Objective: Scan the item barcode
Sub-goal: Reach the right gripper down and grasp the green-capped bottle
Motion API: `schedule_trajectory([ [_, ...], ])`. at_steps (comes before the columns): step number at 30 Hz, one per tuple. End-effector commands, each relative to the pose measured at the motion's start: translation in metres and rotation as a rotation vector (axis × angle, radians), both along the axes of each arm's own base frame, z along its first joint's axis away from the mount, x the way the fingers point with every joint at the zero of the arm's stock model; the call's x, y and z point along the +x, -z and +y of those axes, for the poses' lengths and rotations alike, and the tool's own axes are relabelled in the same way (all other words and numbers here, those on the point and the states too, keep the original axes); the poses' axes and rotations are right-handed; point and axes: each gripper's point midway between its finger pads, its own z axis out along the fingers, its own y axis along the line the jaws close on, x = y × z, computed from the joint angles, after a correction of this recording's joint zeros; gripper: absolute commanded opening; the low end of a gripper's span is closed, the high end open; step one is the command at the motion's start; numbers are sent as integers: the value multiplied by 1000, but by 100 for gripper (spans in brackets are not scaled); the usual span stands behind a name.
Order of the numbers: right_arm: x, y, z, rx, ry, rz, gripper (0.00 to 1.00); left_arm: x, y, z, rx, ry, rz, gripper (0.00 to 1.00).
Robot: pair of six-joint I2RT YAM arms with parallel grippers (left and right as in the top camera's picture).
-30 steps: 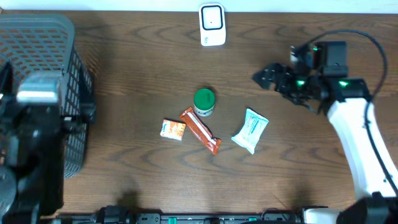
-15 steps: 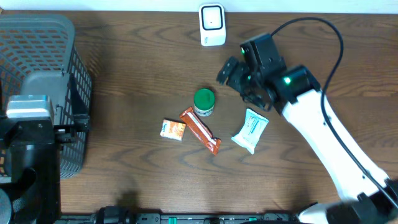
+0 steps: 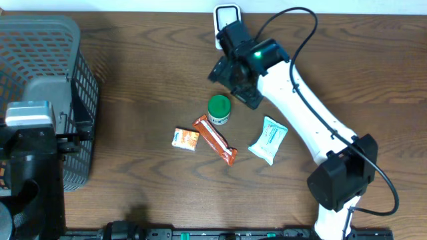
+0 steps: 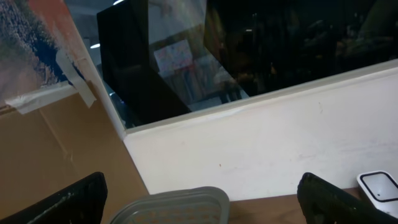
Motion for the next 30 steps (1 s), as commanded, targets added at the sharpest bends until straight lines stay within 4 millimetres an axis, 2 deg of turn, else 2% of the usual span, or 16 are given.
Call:
schedule_trajectory([
  [1,0,-10,12,-17,-64,-60,99,-3,-4,4,11,-24,-10,98],
  [6,-5,-11,25,63,-37,-24,99,-3,-4,3,11,-17,-10,98],
  [13,-8,-2,18,59,34,32,99,-2,-4,1,11,-8,-10,98],
  [23,-10,63,26,35,16,199,99,-2,-4,1,11,-8,-10,98],
  [30,-3,85,31,30,18,209,99,-2,-4,1,11,-9,-10,98],
])
